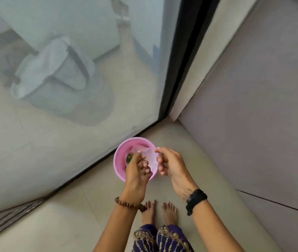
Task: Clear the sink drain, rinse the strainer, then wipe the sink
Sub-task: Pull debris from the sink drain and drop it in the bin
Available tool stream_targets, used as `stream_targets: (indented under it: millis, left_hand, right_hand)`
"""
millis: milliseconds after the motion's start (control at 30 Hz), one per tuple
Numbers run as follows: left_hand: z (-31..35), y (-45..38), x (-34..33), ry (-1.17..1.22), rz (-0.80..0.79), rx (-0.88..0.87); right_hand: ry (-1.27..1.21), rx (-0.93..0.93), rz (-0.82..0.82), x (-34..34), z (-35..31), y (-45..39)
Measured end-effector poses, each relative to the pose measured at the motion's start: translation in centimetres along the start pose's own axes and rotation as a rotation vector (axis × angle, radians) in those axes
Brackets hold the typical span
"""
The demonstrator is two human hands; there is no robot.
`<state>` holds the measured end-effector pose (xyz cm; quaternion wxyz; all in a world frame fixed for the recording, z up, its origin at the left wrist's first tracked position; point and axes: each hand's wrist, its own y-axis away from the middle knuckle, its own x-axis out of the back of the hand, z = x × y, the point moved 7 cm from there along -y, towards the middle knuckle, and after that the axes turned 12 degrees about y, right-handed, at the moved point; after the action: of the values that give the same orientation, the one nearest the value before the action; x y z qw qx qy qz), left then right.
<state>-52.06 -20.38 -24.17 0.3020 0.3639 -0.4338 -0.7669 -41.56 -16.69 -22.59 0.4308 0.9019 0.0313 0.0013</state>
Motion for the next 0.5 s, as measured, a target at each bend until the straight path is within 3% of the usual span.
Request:
stream_targets:
  millis: [100,267,500]
  left_hand:
    - [1.7,10.2,-8.5,0.039,-0.199,0.074]
    - [1.6,25.0,-20.5,-0.097,-0.575,0.172]
    - [-5.1,34.5,-32.0,-0.491,-0.897,0.165]
  right_hand:
    - [-0.111,0.101,0.014,3.7,-8.9,9.3]
    - [-0.28,0.336,0.088,11.0,-19.5,22.1]
    - [-0.371,0.566,0.33,24.6,-24.5,31.6]
